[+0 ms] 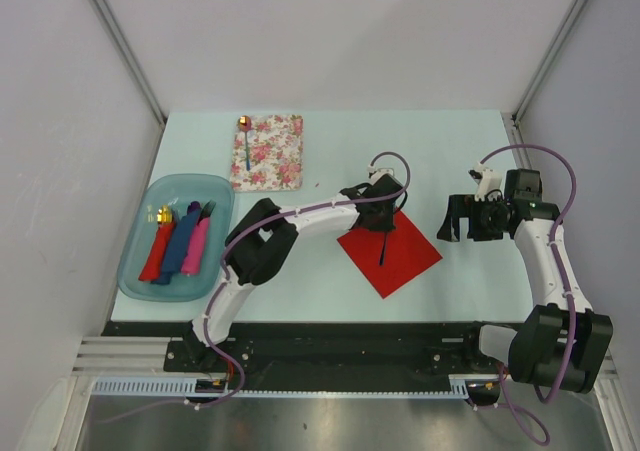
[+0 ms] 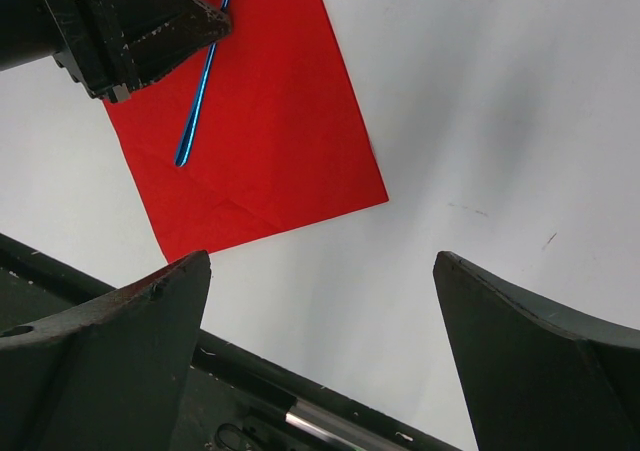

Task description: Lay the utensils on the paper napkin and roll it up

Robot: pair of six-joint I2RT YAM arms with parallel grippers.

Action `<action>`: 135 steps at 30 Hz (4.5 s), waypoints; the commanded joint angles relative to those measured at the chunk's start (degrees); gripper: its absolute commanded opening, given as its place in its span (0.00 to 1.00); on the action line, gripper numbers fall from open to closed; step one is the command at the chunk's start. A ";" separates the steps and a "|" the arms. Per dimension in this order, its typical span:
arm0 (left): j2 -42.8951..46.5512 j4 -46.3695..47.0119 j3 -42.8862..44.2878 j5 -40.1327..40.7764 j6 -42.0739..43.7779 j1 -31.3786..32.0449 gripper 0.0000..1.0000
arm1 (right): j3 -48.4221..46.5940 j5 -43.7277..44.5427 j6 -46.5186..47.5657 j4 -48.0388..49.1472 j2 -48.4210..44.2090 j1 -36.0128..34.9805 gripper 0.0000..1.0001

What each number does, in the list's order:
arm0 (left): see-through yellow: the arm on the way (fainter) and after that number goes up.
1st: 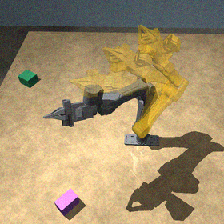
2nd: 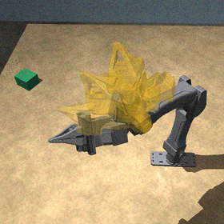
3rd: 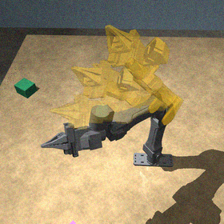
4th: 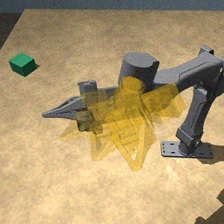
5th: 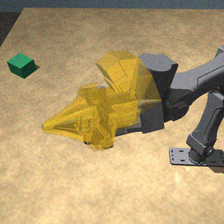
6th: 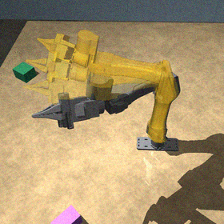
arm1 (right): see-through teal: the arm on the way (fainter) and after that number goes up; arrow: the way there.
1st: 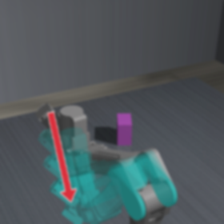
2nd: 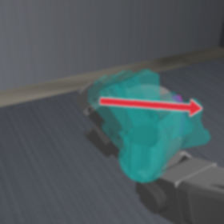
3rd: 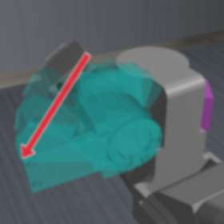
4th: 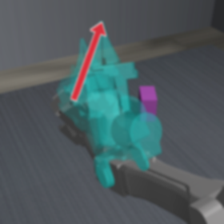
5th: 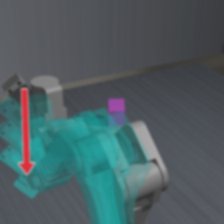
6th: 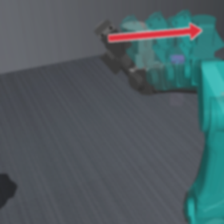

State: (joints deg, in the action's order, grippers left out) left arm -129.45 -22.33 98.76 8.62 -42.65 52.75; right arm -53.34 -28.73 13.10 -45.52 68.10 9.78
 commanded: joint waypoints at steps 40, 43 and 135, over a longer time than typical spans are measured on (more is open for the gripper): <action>-1.94 -2.63 16.02 7.37 16.99 -44.31 0.68 | -1.33 -0.01 -0.53 0.60 0.37 0.50 1.00; -3.88 -2.63 17.69 7.37 16.12 -45.45 0.66 | -1.41 -0.01 -0.53 0.60 0.63 0.50 1.00; -2.92 -18.81 14.71 -8.80 20.68 -40.97 0.11 | -1.68 0.52 -0.71 0.17 1.69 5.51 1.00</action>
State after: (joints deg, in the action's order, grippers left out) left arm -136.90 -37.28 115.57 0.32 -24.91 10.74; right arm -53.39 -27.46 12.25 -45.56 71.81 14.98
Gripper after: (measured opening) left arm 0.046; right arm 0.994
